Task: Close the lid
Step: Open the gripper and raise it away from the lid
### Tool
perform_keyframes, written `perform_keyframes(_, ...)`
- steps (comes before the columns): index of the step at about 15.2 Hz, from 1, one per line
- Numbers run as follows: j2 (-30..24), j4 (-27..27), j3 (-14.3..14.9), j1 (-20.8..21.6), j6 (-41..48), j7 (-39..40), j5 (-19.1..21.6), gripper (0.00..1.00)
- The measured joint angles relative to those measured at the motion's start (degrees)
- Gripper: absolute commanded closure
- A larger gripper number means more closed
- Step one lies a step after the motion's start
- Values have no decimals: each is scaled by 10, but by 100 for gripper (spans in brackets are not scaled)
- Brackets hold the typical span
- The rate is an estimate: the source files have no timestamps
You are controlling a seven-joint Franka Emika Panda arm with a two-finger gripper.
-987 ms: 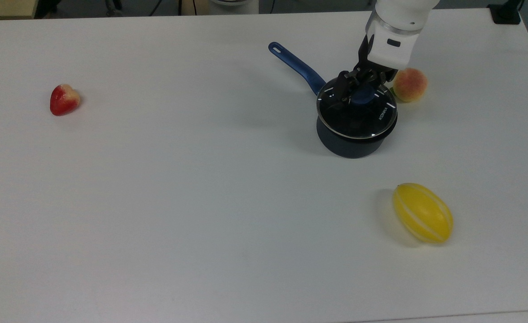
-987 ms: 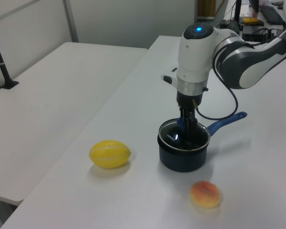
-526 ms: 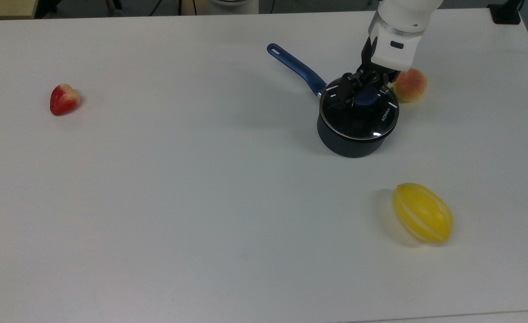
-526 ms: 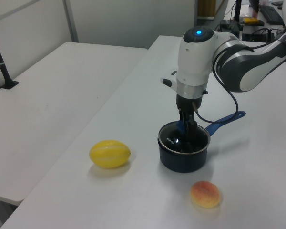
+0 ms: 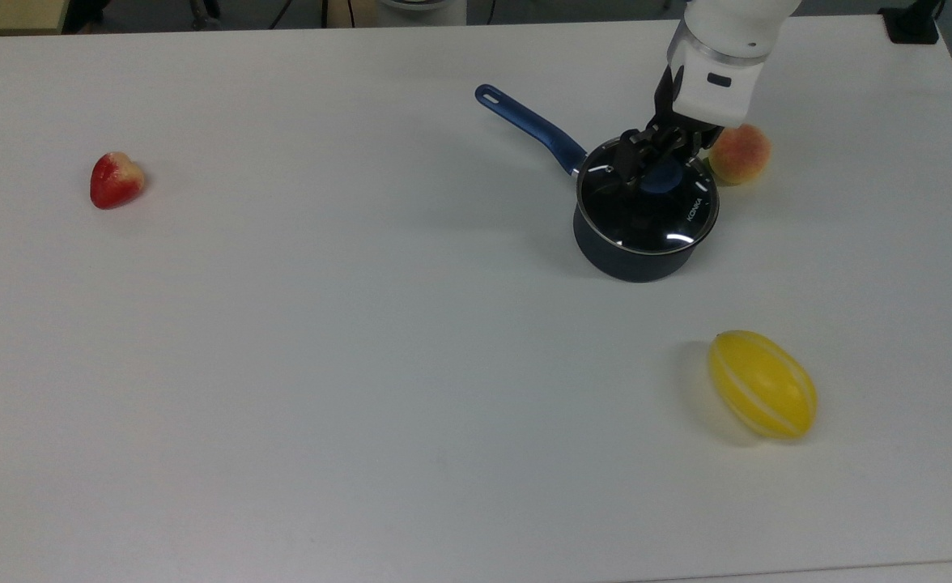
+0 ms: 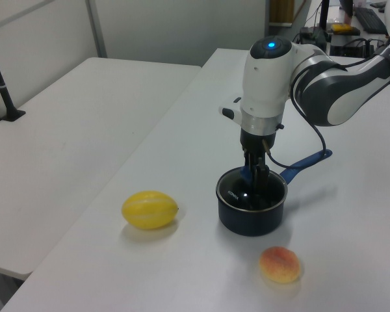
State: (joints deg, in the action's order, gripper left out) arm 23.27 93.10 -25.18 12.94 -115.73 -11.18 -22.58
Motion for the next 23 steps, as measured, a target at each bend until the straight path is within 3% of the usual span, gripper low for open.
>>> perform_keyframes(6, -16, -9, -2, -8, 8, -8, 7, 0)
perform_keyframes(12, -124, -15, 5, -61, 133, -10, 98, 0)
perform_keyframes(14, -165, -15, 30, -69, 182, -11, 141, 0)
perform_keyframes(18, -230, -15, 113, -72, 240, -11, 203, 0)
perform_keyframes(23, -256, -14, 203, -78, 249, -8, 265, 0)
